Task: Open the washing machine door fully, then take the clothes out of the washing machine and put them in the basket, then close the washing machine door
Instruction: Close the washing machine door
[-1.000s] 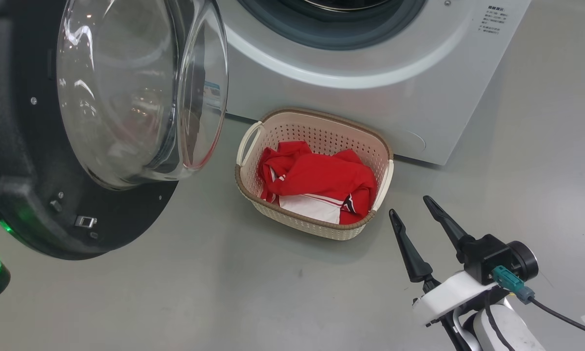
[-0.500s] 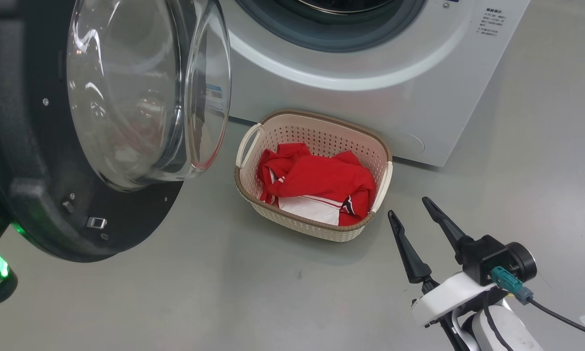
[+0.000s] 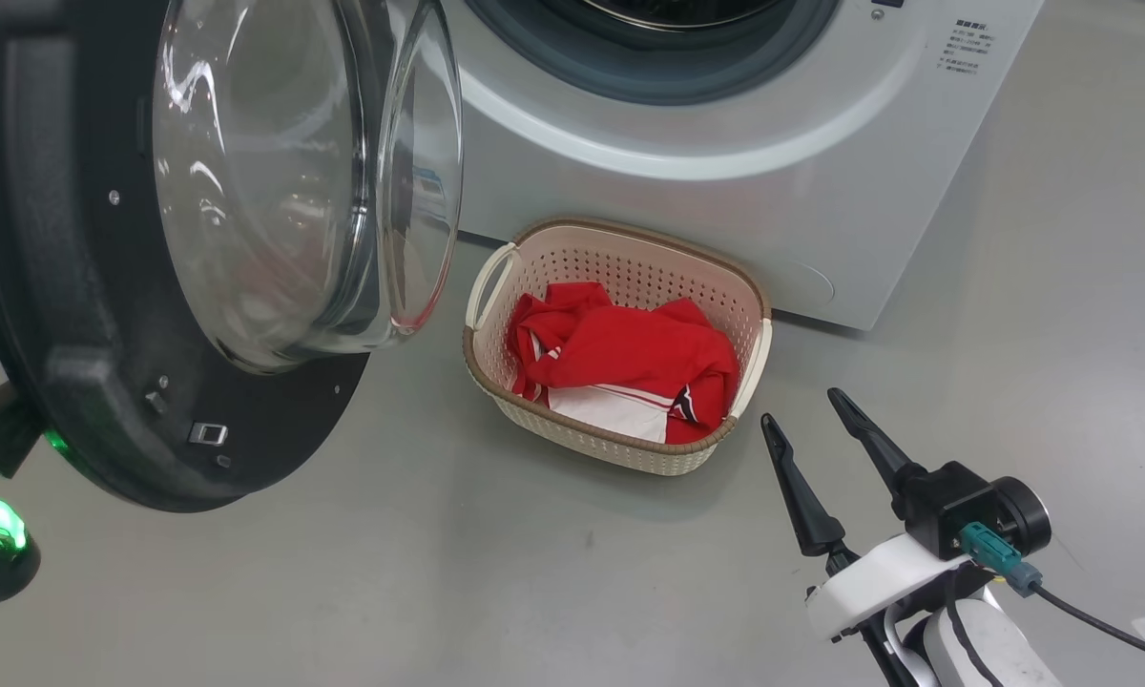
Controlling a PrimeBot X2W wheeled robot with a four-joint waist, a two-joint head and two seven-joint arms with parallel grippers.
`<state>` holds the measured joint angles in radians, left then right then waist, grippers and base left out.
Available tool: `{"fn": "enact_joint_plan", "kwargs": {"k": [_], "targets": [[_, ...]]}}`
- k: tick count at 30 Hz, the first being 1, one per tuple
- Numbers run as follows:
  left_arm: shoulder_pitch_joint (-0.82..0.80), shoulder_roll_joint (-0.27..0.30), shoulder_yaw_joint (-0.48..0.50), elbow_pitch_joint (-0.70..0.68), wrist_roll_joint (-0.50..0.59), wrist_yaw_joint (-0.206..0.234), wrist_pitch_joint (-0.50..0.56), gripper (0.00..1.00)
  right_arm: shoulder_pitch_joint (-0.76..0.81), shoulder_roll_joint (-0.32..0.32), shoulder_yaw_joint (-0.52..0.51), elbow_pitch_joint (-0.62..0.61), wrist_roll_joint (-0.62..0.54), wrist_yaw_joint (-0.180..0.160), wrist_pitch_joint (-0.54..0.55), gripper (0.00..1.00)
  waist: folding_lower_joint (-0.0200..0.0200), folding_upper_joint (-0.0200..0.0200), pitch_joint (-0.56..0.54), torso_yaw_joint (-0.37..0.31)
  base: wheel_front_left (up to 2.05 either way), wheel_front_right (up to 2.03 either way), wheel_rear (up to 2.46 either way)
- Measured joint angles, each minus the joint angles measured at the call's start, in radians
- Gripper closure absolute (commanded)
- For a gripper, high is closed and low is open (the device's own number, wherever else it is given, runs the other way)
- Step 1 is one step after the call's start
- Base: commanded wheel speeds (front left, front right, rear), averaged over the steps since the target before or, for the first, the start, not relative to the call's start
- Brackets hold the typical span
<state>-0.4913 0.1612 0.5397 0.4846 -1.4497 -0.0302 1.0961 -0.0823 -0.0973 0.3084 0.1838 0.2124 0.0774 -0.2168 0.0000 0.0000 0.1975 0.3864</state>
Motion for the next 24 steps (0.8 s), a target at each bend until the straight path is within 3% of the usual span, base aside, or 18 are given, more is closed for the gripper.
{"fn": "enact_joint_plan", "kwargs": {"k": [5,16,24], "targets": [[0.016,-0.001,0.026,-0.035,0.056,-0.003,-0.091,1.00,0.000,0.000,0.000,0.003,0.000,0.000,0.000,0.00,0.0000,0.0000,-0.004,0.004,0.00,0.00,0.00],[0.107,0.007,-0.005,-0.124,0.200,-0.073,-0.239,1.00,0.013,0.001,-0.001,0.021,0.018,0.000,-0.009,0.00,0.0000,0.0000,-0.041,0.012,0.00,0.00,0.00],[0.216,0.030,-0.043,-0.202,0.391,-0.090,-0.404,1.00,0.026,0.004,0.002,0.027,0.025,0.000,-0.009,0.00,0.0000,0.0000,-0.064,0.015,0.00,0.00,0.00]]}}
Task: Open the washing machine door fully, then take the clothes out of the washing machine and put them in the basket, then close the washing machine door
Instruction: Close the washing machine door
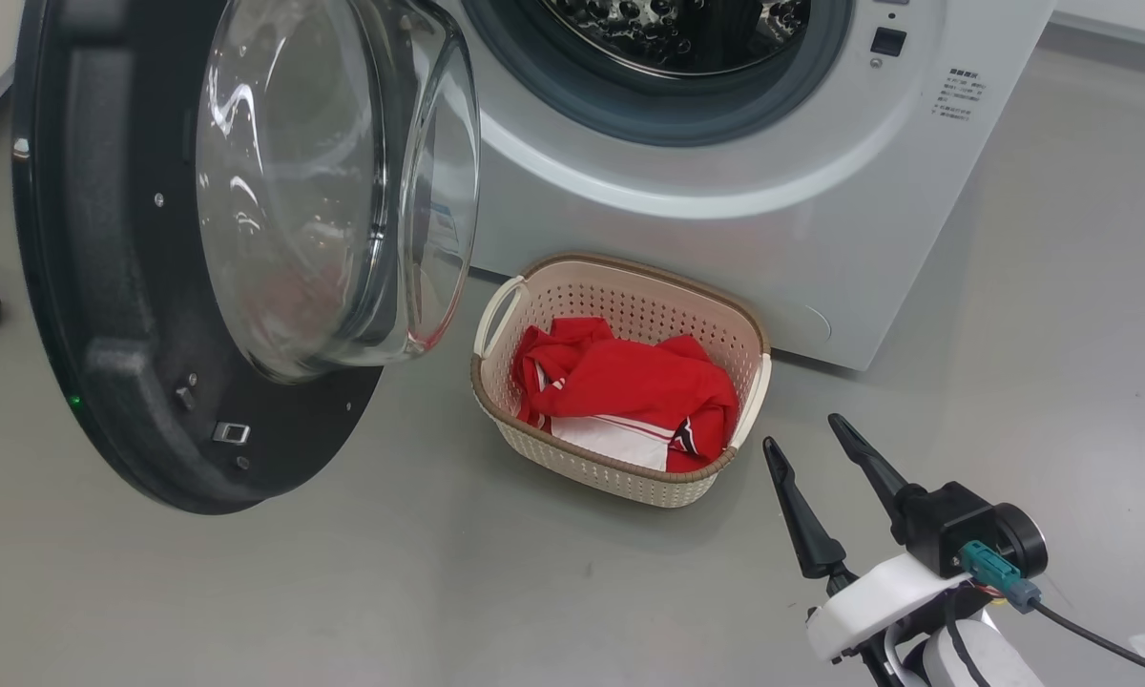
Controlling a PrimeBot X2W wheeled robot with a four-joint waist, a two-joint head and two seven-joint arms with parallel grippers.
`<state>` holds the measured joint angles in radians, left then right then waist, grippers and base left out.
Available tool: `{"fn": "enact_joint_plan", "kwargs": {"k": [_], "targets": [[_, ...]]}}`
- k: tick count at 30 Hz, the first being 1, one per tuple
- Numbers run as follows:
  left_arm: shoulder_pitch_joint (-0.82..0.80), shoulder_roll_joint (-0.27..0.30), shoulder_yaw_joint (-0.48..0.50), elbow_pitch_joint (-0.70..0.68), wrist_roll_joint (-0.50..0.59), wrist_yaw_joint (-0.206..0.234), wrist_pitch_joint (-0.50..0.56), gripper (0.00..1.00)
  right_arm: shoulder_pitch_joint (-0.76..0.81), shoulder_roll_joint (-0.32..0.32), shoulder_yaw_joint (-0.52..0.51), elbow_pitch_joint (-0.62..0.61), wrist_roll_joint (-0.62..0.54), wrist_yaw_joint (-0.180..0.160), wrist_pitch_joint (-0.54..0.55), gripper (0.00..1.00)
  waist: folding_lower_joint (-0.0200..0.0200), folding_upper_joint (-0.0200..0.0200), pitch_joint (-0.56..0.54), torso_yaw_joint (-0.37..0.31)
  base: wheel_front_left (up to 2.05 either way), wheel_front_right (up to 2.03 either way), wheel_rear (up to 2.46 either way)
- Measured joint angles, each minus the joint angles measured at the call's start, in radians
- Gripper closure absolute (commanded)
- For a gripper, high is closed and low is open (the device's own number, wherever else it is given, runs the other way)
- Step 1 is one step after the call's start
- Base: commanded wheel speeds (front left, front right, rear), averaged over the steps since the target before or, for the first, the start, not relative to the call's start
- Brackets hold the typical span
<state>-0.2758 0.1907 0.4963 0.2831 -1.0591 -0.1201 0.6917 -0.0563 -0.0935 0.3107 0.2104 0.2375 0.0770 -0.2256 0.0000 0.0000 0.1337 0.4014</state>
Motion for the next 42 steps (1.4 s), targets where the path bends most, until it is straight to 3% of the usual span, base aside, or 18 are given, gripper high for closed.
{"fn": "enact_joint_plan", "kwargs": {"k": [7,15,33,35,36,42], "targets": [[0.083,0.009,-0.060,-0.101,0.145,-0.001,-0.175,1.00,0.004,0.001,0.005,0.000,0.002,0.000,0.000,0.00,0.0000,0.0000,-0.011,0.001,0.00,0.00,0.00],[0.174,0.038,-0.217,-0.213,0.272,-0.001,-0.373,1.00,0.004,0.002,0.013,0.000,0.002,0.000,-0.001,0.00,0.0000,0.0000,-0.016,0.000,0.00,0.00,0.00],[0.298,0.047,-0.313,-0.124,0.428,-0.001,-0.714,1.00,0.006,0.006,0.012,0.001,0.007,-0.001,-0.001,0.00,0.0000,0.0000,-0.021,-0.002,0.00,0.00,0.00],[0.301,0.049,-0.316,-0.109,0.453,-0.001,-0.748,0.63,0.006,0.006,0.012,0.001,0.007,-0.001,-0.001,0.00,0.0000,0.0000,-0.021,-0.002,0.00,0.00,0.00],[0.305,0.050,-0.316,-0.099,0.470,-0.001,-0.767,0.01,0.006,0.006,0.012,0.001,0.008,-0.001,-0.001,0.00,0.0000,0.0000,-0.021,-0.002,0.00,0.00,0.00],[0.313,0.044,-0.317,-0.058,0.474,-0.001,-0.843,0.00,0.008,0.006,0.012,0.001,0.009,-0.001,-0.009,0.00,0.0000,0.0000,-0.025,-0.002,0.00,0.00,0.00]]}}
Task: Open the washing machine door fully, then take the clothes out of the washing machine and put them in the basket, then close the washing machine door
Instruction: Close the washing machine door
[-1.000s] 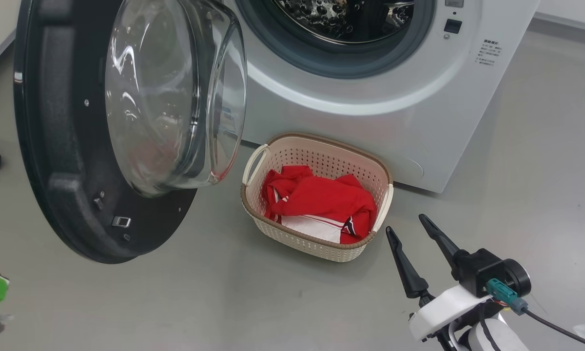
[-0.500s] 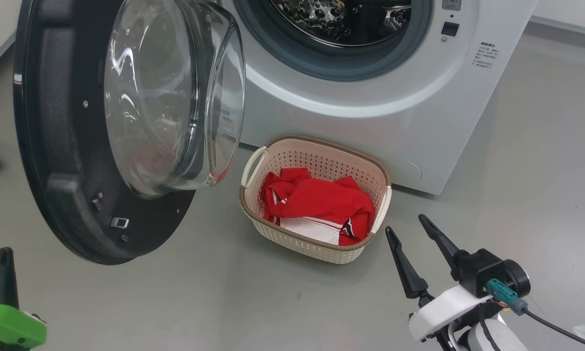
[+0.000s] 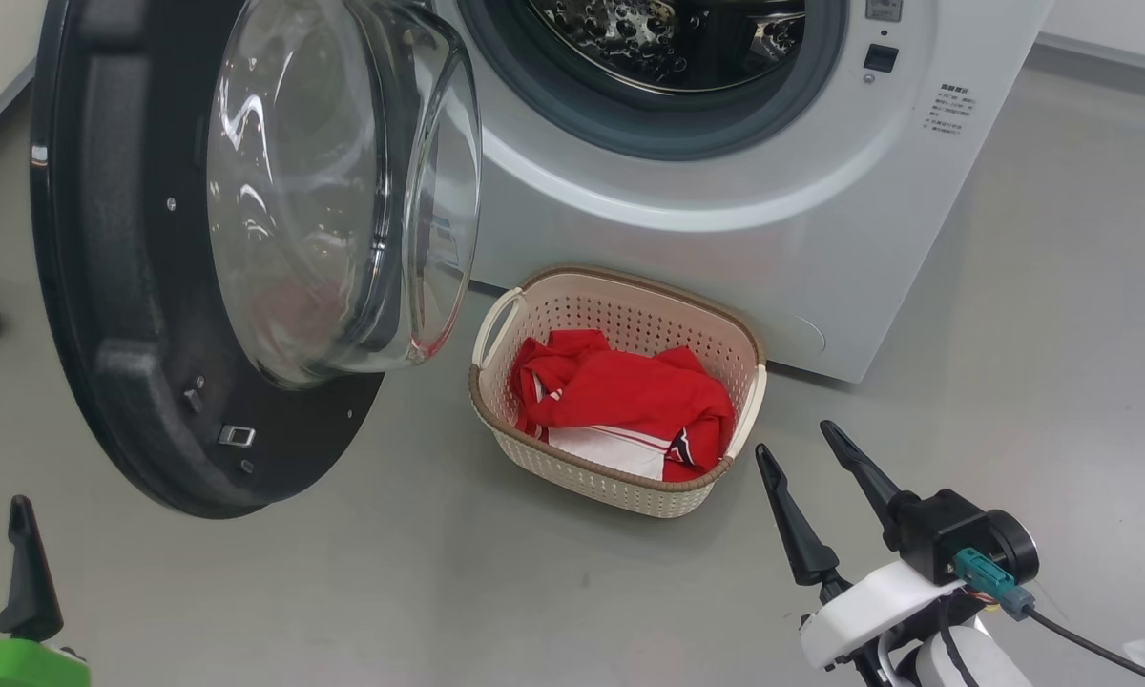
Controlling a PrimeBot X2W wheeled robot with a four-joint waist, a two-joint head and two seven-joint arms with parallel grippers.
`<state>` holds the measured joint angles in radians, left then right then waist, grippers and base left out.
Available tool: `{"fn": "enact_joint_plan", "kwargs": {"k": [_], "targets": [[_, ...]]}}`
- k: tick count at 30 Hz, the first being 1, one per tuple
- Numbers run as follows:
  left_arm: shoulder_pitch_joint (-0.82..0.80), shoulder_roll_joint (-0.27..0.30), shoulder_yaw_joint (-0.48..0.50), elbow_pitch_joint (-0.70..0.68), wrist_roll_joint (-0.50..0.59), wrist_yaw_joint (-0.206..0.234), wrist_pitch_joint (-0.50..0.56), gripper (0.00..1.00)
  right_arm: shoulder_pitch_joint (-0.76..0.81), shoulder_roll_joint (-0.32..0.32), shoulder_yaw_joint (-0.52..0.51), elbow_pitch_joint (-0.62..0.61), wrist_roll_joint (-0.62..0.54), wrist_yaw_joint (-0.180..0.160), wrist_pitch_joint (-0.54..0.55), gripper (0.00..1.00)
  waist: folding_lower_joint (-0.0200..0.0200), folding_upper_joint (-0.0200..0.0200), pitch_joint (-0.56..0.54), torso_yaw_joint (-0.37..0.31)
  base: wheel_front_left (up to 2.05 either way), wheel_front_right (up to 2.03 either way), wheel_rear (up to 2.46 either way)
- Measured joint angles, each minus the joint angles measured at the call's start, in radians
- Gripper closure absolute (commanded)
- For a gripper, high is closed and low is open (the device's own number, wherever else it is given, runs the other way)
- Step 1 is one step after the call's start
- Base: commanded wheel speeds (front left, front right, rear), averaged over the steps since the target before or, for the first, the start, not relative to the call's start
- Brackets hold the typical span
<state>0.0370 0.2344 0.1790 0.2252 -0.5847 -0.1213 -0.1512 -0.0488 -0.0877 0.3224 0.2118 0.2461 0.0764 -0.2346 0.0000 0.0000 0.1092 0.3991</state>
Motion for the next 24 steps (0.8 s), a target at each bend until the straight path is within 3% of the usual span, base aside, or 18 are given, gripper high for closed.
{"fn": "enact_joint_plan", "kwargs": {"k": [6,24], "targets": [[0.001,-0.001,-0.022,0.022,0.024,0.000,-0.075,0.00,0.002,0.000,0.000,0.000,0.000,0.000,0.000,0.00,0.0000,0.0001,-0.003,0.001,0.00,0.00,0.00],[0.003,-0.014,-0.031,0.079,0.061,0.000,-0.097,0.00,0.008,0.000,0.001,0.001,0.000,0.000,-0.001,0.00,0.0000,0.0001,-0.007,0.003,0.00,0.00,0.00]]}}
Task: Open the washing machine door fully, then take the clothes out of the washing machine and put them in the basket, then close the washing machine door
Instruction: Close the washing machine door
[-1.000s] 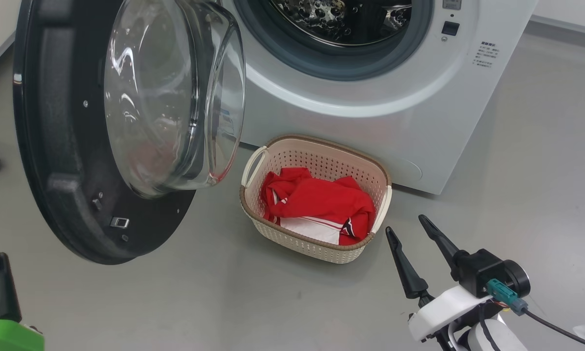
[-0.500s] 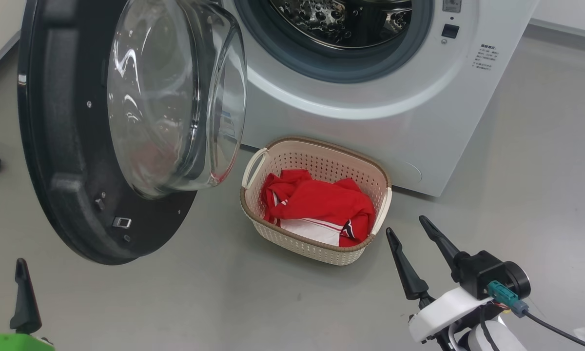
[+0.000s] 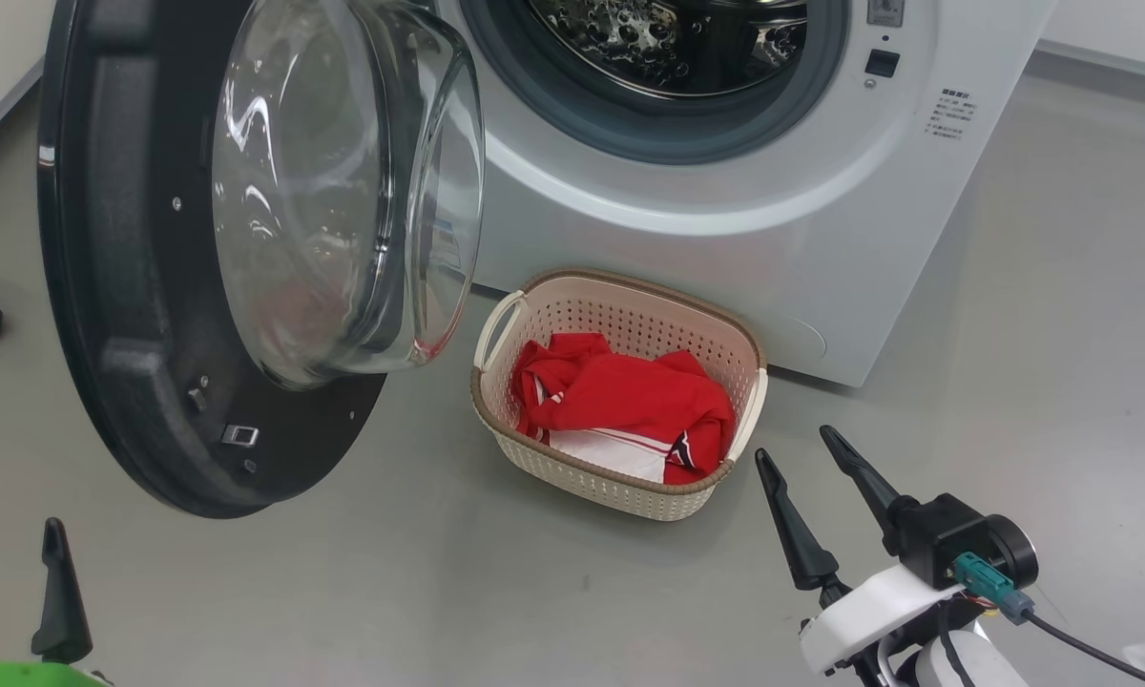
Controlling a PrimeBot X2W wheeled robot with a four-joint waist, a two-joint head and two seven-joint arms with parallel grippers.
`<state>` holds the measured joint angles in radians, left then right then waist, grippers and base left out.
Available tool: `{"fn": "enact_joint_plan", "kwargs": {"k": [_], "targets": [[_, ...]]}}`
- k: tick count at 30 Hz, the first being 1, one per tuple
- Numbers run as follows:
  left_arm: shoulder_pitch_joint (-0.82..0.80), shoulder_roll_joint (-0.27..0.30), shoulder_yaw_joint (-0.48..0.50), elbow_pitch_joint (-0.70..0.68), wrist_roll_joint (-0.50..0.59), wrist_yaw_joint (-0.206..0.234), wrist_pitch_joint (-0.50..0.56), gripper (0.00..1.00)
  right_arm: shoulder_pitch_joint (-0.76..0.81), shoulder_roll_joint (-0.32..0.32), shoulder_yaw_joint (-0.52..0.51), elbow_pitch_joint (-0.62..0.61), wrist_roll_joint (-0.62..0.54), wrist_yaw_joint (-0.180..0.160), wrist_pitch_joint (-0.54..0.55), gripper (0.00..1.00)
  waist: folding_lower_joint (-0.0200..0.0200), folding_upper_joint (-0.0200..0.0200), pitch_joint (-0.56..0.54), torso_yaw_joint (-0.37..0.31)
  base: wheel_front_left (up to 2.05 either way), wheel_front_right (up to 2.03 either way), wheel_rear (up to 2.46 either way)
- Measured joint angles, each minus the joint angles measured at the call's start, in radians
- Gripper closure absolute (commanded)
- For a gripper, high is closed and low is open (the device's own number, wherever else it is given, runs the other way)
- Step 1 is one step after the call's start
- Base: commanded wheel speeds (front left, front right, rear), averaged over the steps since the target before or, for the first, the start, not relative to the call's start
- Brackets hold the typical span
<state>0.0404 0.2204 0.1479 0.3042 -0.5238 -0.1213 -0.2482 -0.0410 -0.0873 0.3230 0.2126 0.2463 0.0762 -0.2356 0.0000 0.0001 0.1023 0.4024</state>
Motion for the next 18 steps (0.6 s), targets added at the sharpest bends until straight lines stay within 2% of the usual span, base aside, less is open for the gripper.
{"fn": "enact_joint_plan", "kwargs": {"k": [18], "targets": [[-0.004,-0.010,0.015,-0.001,0.004,0.000,-0.001,0.00,0.001,0.002,0.002,0.000,0.000,-0.007,0.000,0.00,0.0000,0.0000,0.001,0.001,0.00,0.00,0.00]]}}
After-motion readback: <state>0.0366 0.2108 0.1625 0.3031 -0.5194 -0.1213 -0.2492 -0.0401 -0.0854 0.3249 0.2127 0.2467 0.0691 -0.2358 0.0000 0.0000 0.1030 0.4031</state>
